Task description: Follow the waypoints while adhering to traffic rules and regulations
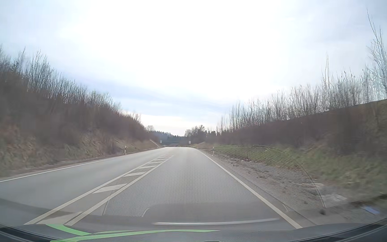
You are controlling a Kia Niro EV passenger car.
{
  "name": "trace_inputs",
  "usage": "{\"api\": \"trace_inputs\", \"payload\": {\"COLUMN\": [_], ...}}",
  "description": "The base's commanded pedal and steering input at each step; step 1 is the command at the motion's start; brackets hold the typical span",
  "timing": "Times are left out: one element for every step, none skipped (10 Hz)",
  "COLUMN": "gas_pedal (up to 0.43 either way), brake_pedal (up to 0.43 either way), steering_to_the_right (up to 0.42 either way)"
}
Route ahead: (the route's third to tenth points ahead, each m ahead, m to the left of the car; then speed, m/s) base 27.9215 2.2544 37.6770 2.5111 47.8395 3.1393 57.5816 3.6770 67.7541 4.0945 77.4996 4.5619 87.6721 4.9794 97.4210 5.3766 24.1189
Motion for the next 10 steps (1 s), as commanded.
{"api": "trace_inputs", "payload": {"gas_pedal": [0.169,0.169,0.169,0.169,0.169,0.169,0.169,0.169,0.169,0.169], "brake_pedal": [0.0,0.0,0.0,0.0,0.0,0.0,0.0,0.0,0.0,0.0], "steering_to_the_right": [0.001,0.001,0.001,0.0,0.0,0.0,0.0,-0.001,0.0,-0.001]}}
